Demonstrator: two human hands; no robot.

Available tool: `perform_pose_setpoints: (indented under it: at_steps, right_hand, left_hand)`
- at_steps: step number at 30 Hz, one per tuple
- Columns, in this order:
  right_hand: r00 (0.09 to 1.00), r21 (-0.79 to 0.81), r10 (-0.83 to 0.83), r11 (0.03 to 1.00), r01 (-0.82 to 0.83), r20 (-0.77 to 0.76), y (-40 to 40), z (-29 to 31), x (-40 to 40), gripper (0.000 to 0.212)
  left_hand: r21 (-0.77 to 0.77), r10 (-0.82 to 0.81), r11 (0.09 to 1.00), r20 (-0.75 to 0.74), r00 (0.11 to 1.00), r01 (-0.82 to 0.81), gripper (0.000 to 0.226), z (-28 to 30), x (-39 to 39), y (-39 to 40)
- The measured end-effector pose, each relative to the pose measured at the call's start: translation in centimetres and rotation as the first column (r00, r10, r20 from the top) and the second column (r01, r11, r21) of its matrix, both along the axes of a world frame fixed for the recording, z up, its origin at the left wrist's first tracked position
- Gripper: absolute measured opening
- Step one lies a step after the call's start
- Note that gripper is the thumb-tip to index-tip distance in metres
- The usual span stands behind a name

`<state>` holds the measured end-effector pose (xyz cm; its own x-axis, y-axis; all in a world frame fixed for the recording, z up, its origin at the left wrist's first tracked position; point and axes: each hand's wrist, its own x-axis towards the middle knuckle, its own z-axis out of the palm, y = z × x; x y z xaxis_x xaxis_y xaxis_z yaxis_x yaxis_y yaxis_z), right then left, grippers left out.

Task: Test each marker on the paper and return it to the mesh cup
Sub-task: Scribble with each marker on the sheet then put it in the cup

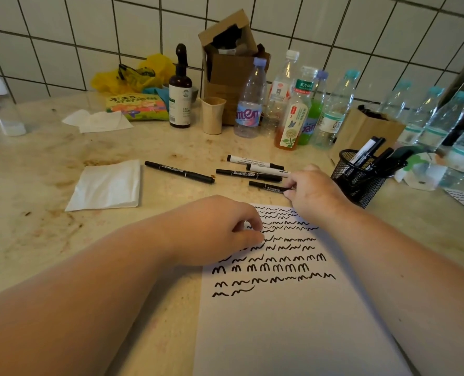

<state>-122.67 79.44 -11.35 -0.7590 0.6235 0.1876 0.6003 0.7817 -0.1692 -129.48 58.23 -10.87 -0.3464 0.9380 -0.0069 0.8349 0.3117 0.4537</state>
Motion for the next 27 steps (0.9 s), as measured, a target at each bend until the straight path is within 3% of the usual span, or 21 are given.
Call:
perform_pose_setpoints:
  at_steps: [4,7,10,13,16,18,21,27]
  right_hand:
    - [0.997,-0.065,0.009,0.998,-0.015,-0.082,-1.3,1.6,1.4,0.013]
    - [0.970,-0.288,0.031,0.952,-0.102,-0.243,-2.5,2.8,3.3,0.006]
    - [0.889,-0.618,-0.043,0.734,-0.282,-0.456,-4.2,3.1,5.8,0.004]
    - [0.819,-0.765,-0.168,0.498,-0.410,-0.548,-5.6,2.5,8.0,0.006]
    - [0.768,-0.788,-0.227,0.334,-0.516,-0.599,-6.5,1.3,8.9,0.023]
    - [0.742,-0.783,-0.257,0.274,-0.558,-0.619,-6.8,0.8,8.9,0.026]
    - [0.727,-0.761,-0.227,0.237,-0.604,-0.647,-7.0,0.4,8.9,0.024]
    - [0.717,-0.730,-0.148,0.213,-0.650,-0.681,-7.3,0.4,9.1,0.033]
  left_hand:
    - [0.006,0.013,1.000,0.047,0.999,-0.013,0.022,0.1,0.1,-0.1]
    - [0.014,0.022,1.000,0.073,0.997,-0.023,0.018,0.1,0.2,-0.2]
    - [0.025,0.027,0.999,0.083,0.996,-0.029,0.018,-0.2,0.2,-0.3]
    - [0.051,0.035,0.998,0.081,0.996,-0.039,0.022,-0.1,0.4,-0.3]
    - [0.093,0.020,0.995,0.046,0.999,-0.024,0.033,0.5,0.9,-0.4]
    - [0.120,0.007,0.993,-0.020,1.000,-0.005,0.037,0.7,1.2,-0.3]
    - [0.142,-0.009,0.990,-0.096,0.995,0.023,0.033,0.8,1.4,-0.2]
    - [0.182,-0.051,0.982,-0.014,0.999,0.053,0.021,1.0,1.8,-0.7]
